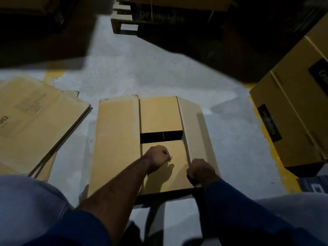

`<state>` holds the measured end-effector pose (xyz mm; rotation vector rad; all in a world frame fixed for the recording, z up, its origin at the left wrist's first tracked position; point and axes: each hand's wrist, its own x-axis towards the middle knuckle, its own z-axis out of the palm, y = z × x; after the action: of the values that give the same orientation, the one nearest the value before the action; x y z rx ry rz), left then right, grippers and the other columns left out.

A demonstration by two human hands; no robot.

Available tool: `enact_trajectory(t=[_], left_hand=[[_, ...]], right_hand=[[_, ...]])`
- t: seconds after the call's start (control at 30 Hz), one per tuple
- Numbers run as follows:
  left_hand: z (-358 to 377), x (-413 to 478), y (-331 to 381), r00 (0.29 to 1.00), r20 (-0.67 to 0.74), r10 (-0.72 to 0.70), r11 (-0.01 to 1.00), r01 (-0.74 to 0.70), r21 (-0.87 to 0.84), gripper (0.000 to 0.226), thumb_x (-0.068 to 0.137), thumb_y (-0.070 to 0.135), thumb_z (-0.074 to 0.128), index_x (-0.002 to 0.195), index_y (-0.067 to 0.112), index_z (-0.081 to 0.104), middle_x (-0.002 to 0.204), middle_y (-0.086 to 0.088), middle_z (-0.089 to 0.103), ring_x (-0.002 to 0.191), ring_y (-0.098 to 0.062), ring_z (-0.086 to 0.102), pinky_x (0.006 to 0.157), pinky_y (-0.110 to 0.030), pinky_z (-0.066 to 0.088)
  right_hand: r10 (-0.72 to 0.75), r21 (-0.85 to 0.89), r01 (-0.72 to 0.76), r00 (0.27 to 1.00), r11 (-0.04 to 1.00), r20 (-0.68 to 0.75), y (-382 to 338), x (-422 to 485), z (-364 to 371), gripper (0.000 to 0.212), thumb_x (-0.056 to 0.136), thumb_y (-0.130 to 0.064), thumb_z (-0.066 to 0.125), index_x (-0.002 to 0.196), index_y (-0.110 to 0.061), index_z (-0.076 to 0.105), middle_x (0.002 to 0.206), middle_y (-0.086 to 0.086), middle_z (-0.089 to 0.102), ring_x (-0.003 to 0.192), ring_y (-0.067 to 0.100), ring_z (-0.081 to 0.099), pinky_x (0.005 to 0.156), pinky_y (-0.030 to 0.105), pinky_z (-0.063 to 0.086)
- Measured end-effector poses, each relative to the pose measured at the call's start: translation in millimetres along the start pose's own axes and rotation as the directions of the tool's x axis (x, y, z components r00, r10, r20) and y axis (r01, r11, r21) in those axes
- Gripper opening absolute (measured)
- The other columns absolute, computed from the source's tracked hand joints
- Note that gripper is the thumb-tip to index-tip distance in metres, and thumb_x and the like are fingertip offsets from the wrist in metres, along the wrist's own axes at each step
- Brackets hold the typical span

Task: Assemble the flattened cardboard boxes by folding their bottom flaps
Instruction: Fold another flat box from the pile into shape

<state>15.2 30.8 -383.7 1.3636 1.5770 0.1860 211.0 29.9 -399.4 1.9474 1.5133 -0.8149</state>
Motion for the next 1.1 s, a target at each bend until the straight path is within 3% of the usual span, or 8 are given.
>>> enact_trajectory(t=[0.1, 0.2, 0.3, 0.43, 0.57, 0.7, 0.93, 1.1], left_hand=[[-10, 16, 6, 0.999, -0.036, 0.030, 0.999, -0.031, -0.020, 0.014, 0.095, 0.033, 0.068, 0.086, 0.023, 0.072, 0.095, 0.003, 0.068, 0.089, -0.017, 0.065, 0.081, -0.037, 0.058], [-35, 37, 16, 0.997, -0.040, 0.066, 0.995, -0.062, 0.078, 0.016, 0.098, 0.033, 0.065, 0.098, 0.018, 0.073, 0.104, -0.001, 0.070, 0.091, -0.019, 0.063, 0.078, -0.031, 0.051], [-63, 59, 21, 0.995, -0.077, 0.070, 0.985, -0.057, 0.164, 0.027, 0.099, 0.035, 0.063, 0.111, 0.013, 0.073, 0.115, -0.005, 0.068, 0.103, -0.022, 0.061, 0.080, -0.028, 0.045], [-77, 86, 12, 0.986, -0.158, 0.052, 0.993, -0.033, 0.118, 0.021, 0.097, 0.035, 0.065, 0.105, 0.017, 0.073, 0.117, -0.004, 0.070, 0.107, -0.022, 0.062, 0.082, -0.026, 0.041], [-71, 101, 10, 0.987, -0.153, 0.049, 0.996, -0.038, 0.077, 0.021, 0.097, 0.033, 0.065, 0.107, 0.017, 0.073, 0.116, -0.003, 0.068, 0.106, -0.022, 0.061, 0.082, -0.026, 0.043], [-56, 109, 10, 0.989, -0.122, 0.086, 0.995, -0.078, 0.069, 0.022, 0.097, 0.032, 0.064, 0.108, 0.016, 0.073, 0.113, -0.003, 0.069, 0.100, -0.018, 0.061, 0.080, -0.025, 0.043], [-45, 119, 14, 0.988, -0.116, 0.105, 0.994, -0.105, 0.004, 0.019, 0.097, 0.031, 0.064, 0.106, 0.017, 0.073, 0.109, -0.002, 0.070, 0.097, -0.017, 0.063, 0.079, -0.026, 0.045], [-46, 119, 9, 0.989, -0.130, 0.077, 0.996, -0.083, -0.040, 0.019, 0.097, 0.031, 0.064, 0.104, 0.017, 0.074, 0.107, -0.001, 0.071, 0.096, -0.018, 0.064, 0.077, -0.025, 0.045]], right_hand=[[-0.034, 0.184, 0.017, 0.995, 0.983, 0.090, -9, 25, -30, 0.024, 0.080, -0.009, 0.072, 0.101, 0.002, 0.069, 0.104, 0.015, 0.070, 0.076, 0.025, 0.063, 0.066, 0.029, 0.054], [-0.050, 0.210, 0.082, 0.987, 0.974, -0.154, -33, 51, -76, 0.018, 0.080, -0.017, 0.073, 0.086, -0.002, 0.063, 0.087, 0.012, 0.062, 0.081, 0.029, 0.064, 0.068, 0.031, 0.051], [-0.054, 0.254, 0.165, 0.918, 0.953, -0.394, -56, 71, -107, 0.018, 0.093, -0.022, 0.057, 0.102, -0.008, 0.063, 0.100, 0.012, 0.059, 0.087, 0.033, 0.059, 0.073, 0.035, 0.051], [-0.053, 0.189, 0.178, 0.848, 0.966, -0.527, -85, 102, -127, 0.018, 0.096, -0.018, 0.055, 0.110, -0.011, 0.063, 0.111, 0.014, 0.065, 0.098, 0.035, 0.064, 0.078, 0.039, 0.056], [-0.084, 0.092, 0.145, 0.875, 0.985, -0.477, -108, 127, -139, 0.025, 0.094, -0.020, 0.059, 0.115, -0.009, 0.065, 0.115, 0.014, 0.066, 0.103, 0.034, 0.065, 0.080, 0.037, 0.054], [-0.090, -0.015, 0.093, 0.901, 0.996, -0.424, -115, 140, -142, 0.030, 0.093, -0.035, 0.061, 0.110, -0.010, 0.067, 0.099, 0.009, 0.062, 0.086, 0.027, 0.059, 0.075, 0.034, 0.050], [-0.175, -0.277, 0.046, 0.870, 0.960, -0.461, -118, 150, -134, 0.025, 0.095, -0.035, 0.055, 0.098, -0.012, 0.065, 0.086, 0.005, 0.060, 0.079, 0.022, 0.061, 0.067, 0.032, 0.046], [-0.209, -0.283, 0.084, 0.870, 0.955, -0.446, -123, 154, -132, 0.032, 0.096, -0.030, 0.055, 0.118, -0.009, 0.065, 0.109, 0.009, 0.069, 0.092, 0.026, 0.065, 0.072, 0.033, 0.049]])
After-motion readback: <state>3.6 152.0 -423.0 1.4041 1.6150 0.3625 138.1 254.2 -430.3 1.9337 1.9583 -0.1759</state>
